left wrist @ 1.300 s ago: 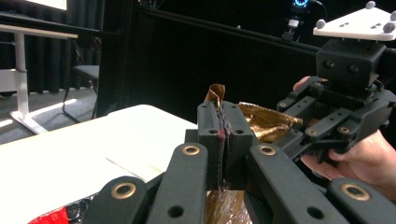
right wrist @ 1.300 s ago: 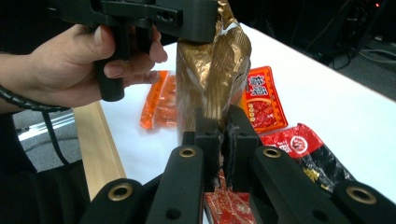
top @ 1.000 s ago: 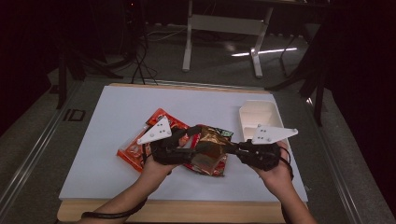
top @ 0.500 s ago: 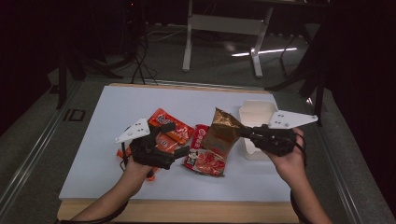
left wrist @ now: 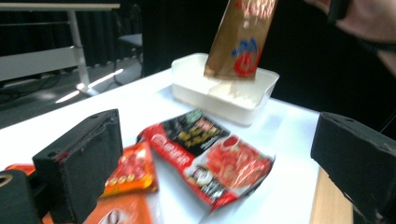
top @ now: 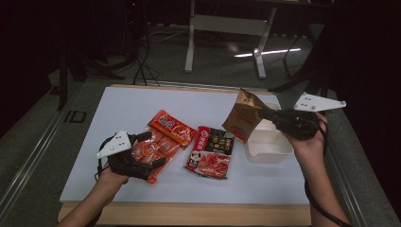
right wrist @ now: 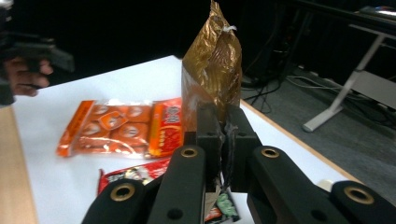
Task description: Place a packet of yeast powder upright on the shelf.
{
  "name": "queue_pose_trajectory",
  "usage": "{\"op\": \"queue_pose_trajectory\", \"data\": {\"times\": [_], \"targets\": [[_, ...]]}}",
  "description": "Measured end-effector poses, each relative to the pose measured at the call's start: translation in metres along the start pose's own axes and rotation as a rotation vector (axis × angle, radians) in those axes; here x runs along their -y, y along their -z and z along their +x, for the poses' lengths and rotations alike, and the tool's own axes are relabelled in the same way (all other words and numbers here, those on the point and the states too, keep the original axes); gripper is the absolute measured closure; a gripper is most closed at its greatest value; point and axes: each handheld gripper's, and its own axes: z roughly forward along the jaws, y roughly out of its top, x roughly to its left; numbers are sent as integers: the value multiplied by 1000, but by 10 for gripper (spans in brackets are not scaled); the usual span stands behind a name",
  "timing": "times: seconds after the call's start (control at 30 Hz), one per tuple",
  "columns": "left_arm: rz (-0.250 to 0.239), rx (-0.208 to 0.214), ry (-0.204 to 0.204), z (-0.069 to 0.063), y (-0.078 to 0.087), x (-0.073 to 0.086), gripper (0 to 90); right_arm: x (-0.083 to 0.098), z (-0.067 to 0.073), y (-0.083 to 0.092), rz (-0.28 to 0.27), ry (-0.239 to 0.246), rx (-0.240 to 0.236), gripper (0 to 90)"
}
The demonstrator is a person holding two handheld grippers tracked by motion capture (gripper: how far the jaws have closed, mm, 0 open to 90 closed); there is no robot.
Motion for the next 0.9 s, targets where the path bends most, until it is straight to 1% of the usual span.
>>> {"op": "queue_pose_trajectory", "data": {"times": [0.03, 0.1, 0.13, 0.17, 0.2, 0.23, 0.3, 0.4, 0.5, 0.63, 0.7, 0.77, 0.83, 0.9], "targets": [[0, 0, 0, 0, 0, 0, 23, 0, -3, 0, 2, -3, 3, 868], [-10, -8, 11, 3, 4, 7, 23, 0, -10, 1, -1, -9, 13, 868], [-10, -8, 11, 3, 4, 7, 24, 0, -10, 1, -1, -9, 13, 868], [-10, -8, 11, 3, 4, 7, 24, 0, -13, 2, -2, -15, 18, 868], [-11, -24, 21, 6, 7, 12, 24, 0, -13, 2, -2, -15, 18, 868], [-13, -28, 26, 6, 8, 15, 23, 0, -22, 3, -2, -20, 32, 868], [-16, -37, 35, 7, 10, 21, 23, 0, -29, 3, 0, -26, 40, 869], [-10, -55, 34, 7, 11, 29, 23, 1, -40, 3, 6, -42, 52, 869], [7, -71, 30, 8, 13, 37, 23, 2, -50, 1, 9, -48, 68, 869], [19, -88, 53, 10, 16, 46, 24, 3, -63, -2, 20, -57, 93, 869], [26, -95, 62, 11, 17, 49, 23, 4, -70, -4, 20, -62, 104, 869], [16, -96, 73, 10, 19, 51, 24, 4, -76, -6, 26, -67, 119, 869], [19, -98, 66, 9, 21, 51, 23, 4, -83, -8, 30, -73, 135, 869], [17, -101, 71, 9, 21, 52, 24, 5, -90, -11, 39, -79, 155, 869]]}}
